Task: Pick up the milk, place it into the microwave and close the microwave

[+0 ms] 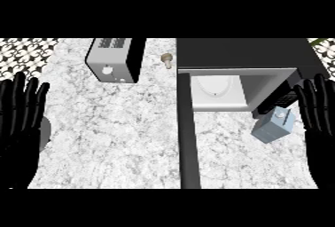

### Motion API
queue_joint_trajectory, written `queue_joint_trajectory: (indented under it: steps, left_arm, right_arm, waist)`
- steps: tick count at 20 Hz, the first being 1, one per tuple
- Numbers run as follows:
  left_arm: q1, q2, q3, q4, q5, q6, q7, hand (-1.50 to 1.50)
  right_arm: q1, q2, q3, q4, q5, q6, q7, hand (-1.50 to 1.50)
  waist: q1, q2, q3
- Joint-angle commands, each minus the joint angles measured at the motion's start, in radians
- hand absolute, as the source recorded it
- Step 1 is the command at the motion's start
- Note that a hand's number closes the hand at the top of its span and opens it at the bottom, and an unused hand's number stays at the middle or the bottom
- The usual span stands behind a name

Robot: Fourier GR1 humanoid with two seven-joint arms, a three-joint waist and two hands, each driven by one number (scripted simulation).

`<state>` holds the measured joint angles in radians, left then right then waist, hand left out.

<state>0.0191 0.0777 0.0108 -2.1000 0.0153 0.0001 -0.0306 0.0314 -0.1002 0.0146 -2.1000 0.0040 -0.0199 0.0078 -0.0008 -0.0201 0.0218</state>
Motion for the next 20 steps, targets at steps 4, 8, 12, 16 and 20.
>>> queue_joint_trajectory:
  steps: [4, 8, 12, 16, 20]
  left_arm:
    - [0.085, -0.011, -0.092, -0.116, -0.092, 0.008, 0.039, -1.50]
    - [0.133, -0.075, -0.108, -0.072, 0.043, 0.006, 0.113, -1.50]
    - [0.172, -0.067, -0.127, -0.170, 0.037, 0.018, 0.162, -1.50]
    - [0.312, -0.077, -0.150, -0.196, 0.042, -0.019, 0.062, -1.50]
    - [0.333, -0.025, -0.065, -0.187, 0.127, -0.064, 0.033, -1.50]
  right_arm:
    - [-0.090, 0.050, -0.059, 0.043, 0.131, -0.166, 0.048, -1.50]
    - [-0.202, 0.098, 0.013, 0.092, 0.042, -0.189, 0.145, -1.50]
    - [-0.344, 0.073, -0.041, 0.110, 0.026, -0.193, 0.244, -1.50]
    - [-0.288, 0.100, 0.086, 0.153, 0.078, -0.278, 0.189, -1.50]
    - [-0.300, 0.100, 0.097, 0.195, 0.173, -0.392, 0.148, -1.50]
  waist:
    - [0.009, 0.018, -0.022]
    - [0.018, 0.020, -0.022]
    - [0.008, 0.019, -0.022]
    - [0.008, 0.019, -0.022]
    - [0.010, 0.019, -0.022]
